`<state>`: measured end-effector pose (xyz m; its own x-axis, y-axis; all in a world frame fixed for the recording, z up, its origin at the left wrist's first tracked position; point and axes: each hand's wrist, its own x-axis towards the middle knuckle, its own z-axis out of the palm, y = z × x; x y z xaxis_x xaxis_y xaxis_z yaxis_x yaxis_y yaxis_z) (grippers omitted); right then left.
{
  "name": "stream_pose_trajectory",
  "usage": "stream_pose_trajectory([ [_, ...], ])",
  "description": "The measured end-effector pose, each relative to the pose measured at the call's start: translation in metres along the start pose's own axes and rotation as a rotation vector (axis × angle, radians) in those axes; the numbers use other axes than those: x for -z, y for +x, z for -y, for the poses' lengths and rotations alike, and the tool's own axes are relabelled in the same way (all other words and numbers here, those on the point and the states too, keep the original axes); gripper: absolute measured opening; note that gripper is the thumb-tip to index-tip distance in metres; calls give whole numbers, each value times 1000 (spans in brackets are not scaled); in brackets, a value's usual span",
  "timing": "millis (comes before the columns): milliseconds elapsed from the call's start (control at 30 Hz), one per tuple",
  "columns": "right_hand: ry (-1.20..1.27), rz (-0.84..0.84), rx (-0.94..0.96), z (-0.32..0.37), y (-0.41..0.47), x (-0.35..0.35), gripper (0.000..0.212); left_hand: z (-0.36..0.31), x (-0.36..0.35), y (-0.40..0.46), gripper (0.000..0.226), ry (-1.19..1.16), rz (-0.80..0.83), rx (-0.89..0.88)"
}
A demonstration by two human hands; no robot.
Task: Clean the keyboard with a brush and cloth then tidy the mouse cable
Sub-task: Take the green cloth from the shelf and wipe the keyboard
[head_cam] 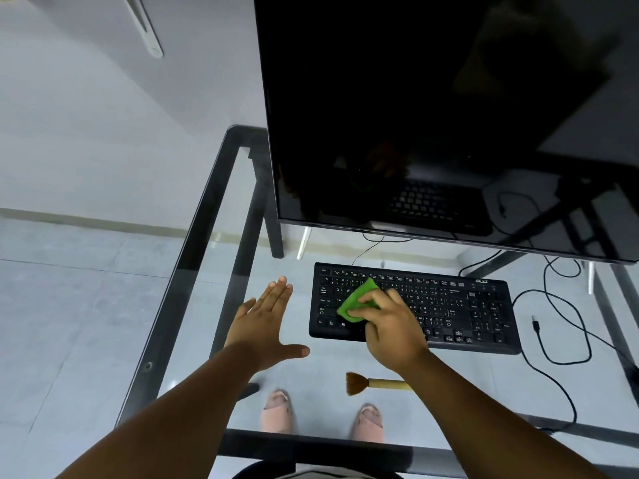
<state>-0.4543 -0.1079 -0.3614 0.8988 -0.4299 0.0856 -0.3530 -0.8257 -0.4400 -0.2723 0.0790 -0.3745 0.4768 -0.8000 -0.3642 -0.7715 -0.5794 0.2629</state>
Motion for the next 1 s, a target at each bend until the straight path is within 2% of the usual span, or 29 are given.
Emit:
stream_pose_trajectory([
  [100, -13, 9, -50, 4, 9, -1, 47, 1, -1, 1, 119, 2, -4, 2],
  [200, -49, 51, -131, 19, 31, -3, 60, 0, -2, 1, 119, 1, -2, 3],
  [300, -101, 188, -19, 34, 43, -4, 69, 0, -3, 0, 118, -1, -1, 8],
  [400, -90, 298, 147, 28, 33, -3, 67, 0, -4, -2, 117, -9, -5, 16],
  [500, -40, 232, 102, 14, 31, -1, 63, 0, -5, -3, 117, -6, -7, 25],
  [633, -73, 182, -36, 23, 45, 2, 72, -1, -3, -3, 118, -26, -7, 29],
  [733, -95, 259, 54, 32, 41, -2, 77, -2, -3, -3, 118, -18, -7, 32],
  [833, -72, 363, 182, 25, 26, -2, 72, -1, -2, -3, 118, -26, 0, 32],
  [1000, 97, 287, 38, 4, 10, 10, 51, -4, 1, -5, 116, -21, 8, 38],
])
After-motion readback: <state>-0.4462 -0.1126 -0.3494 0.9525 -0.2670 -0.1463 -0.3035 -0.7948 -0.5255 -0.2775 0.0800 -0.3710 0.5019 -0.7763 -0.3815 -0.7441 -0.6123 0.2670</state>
